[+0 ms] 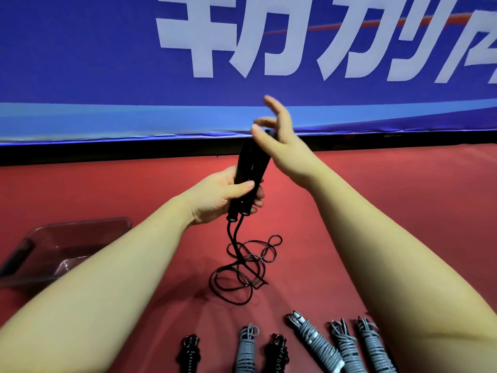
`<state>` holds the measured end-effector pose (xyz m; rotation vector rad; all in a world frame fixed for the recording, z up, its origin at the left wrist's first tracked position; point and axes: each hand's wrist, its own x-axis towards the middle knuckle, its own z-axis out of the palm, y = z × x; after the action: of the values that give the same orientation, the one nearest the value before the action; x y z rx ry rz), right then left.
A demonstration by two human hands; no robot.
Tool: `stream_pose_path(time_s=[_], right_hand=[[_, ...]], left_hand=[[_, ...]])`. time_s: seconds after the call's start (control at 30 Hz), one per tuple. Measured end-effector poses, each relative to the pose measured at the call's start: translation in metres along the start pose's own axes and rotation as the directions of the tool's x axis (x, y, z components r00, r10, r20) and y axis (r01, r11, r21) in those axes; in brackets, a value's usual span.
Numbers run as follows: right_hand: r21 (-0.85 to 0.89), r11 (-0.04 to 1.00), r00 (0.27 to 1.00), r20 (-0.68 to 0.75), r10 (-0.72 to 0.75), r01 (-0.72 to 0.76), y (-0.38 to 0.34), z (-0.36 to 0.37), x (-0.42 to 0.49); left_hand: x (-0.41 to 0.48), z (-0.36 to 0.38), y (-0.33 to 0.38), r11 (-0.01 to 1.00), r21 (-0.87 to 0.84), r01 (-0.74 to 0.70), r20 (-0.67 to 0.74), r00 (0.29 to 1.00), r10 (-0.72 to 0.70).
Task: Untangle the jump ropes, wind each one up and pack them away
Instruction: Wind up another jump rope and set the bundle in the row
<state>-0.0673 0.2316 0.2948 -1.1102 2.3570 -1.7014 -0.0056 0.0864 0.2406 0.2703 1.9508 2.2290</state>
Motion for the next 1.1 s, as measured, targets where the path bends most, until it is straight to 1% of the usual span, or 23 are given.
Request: stream_pose_path(time_s=[0.07,0.2,0.3,0.37,0.4,0.43,0.47,0.5,0.53,0.6,0.63,0.67,0.73,0.77,0.83,0.87,0.9,0.93,0.97,1.0,1.03,1.07,1.1], right_hand=[[0.012,0.999,0.999,-0.004,-0.038,0.038,-0.001,0.0,0.003],[-0.096,0.995,0.998,0.065,-0.005,0.012,0.001,0.009,0.004],[-0.053,0.998,0.998,0.054,-0.027,0.03,0.004,0.01,0.003],[0.096,0.995,0.999,-0.043,0.015,-0.011,0.013,0.011,0.008],[0.242,0.968,0.988,-0.121,0.093,-0.062,0.021,0.013,0.011],[0.388,0.914,0.964,-0.175,0.199,-0.118,0.03,0.016,0.014],[0.462,0.867,0.939,-0.179,0.295,-0.184,0.04,0.02,0.013],[0.451,0.85,0.924,-0.123,0.361,-0.272,0.052,0.025,0.008],[0.413,0.836,0.915,-0.013,0.403,-0.362,0.063,0.031,0.0],[0.346,0.799,0.868,0.268,0.418,-0.492,0.075,0.044,-0.023],[0.307,0.803,0.842,0.368,0.395,-0.51,0.076,0.049,-0.032],[0.262,0.834,0.836,0.417,0.356,-0.486,0.078,0.054,-0.036],[0.198,0.903,0.879,0.38,0.289,-0.382,0.079,0.061,-0.035],[0.194,0.914,0.896,0.35,0.275,-0.356,0.08,0.064,-0.032],[0.171,0.911,0.891,0.338,0.303,-0.374,0.08,0.068,-0.029],[0.121,0.915,0.878,0.353,0.324,-0.386,0.08,0.069,-0.029],[0.022,0.922,0.86,0.369,0.352,-0.386,0.079,0.069,-0.03],[-0.107,0.924,0.845,0.376,0.38,-0.368,0.078,0.067,-0.031],[-0.231,0.916,0.837,0.379,0.396,-0.328,0.076,0.065,-0.032],[-0.326,0.905,0.838,0.382,0.39,-0.273,0.073,0.061,-0.032],[-0.408,0.892,0.847,0.389,0.361,-0.193,0.07,0.058,-0.03],[-0.504,0.86,0.865,0.391,0.313,-0.083,0.066,0.056,-0.028],[-0.614,0.788,0.884,0.388,0.26,0.038,0.061,0.053,-0.026]], left_hand=[[0.0,0.001,0.0,1.0,0.025,0.014,0.004,1.0,-0.014],[0.003,0.001,-0.001,0.999,-0.01,0.044,-0.004,0.999,-0.044],[0.004,0.001,-0.003,0.998,-0.043,0.037,-0.012,0.999,-0.038],[0.006,0.002,-0.001,0.994,-0.102,-0.034,-0.06,0.998,0.028],[0.009,0.002,0.002,0.988,-0.128,-0.091,-0.115,0.99,0.076],[0.011,0.0,0.006,0.977,-0.148,-0.154,-0.189,0.974,0.125],[0.013,-0.002,0.01,0.962,-0.169,-0.216,-0.265,0.95,0.167],[0.015,-0.005,0.015,0.942,-0.19,-0.275,-0.335,0.921,0.201],[0.016,-0.008,0.019,0.923,-0.206,-0.326,-0.392,0.891,0.228],[0.017,-0.015,0.024,0.893,-0.211,-0.399,-0.491,0.833,0.256],[0.018,-0.018,0.025,0.885,-0.207,-0.417,-0.535,0.806,0.255],[0.017,-0.022,0.025,0.88,-0.206,-0.428,-0.577,0.78,0.244],[0.018,-0.031,0.022,0.86,-0.244,-0.448,-0.655,0.73,0.194],[0.018,-0.036,0.02,0.848,-0.267,-0.458,-0.692,0.703,0.162],[0.018,-0.046,0.014,0.846,-0.261,-0.464,-0.763,0.636,0.114],[0.018,-0.049,0.01,0.866,-0.21,-0.454,-0.797,0.592,0.117],[0.016,-0.051,0.007,0.899,-0.121,-0.422,-0.826,0.544,0.144],[0.014,-0.054,0.002,0.933,0.0,-0.361,-0.844,0.5,0.194],[0.012,-0.058,-0.003,0.948,0.125,-0.291,-0.841,0.476,0.257],[0.009,-0.062,-0.01,0.945,0.24,-0.222,-0.82,0.475,0.319],[0.007,-0.066,-0.016,0.931,0.331,-0.153,-0.786,0.501,0.362],[0.004,-0.07,-0.022,0.911,0.403,-0.092,-0.739,0.555,0.383],[0.002,-0.071,-0.028,0.887,0.461,-0.039,-0.681,0.625,0.382]])
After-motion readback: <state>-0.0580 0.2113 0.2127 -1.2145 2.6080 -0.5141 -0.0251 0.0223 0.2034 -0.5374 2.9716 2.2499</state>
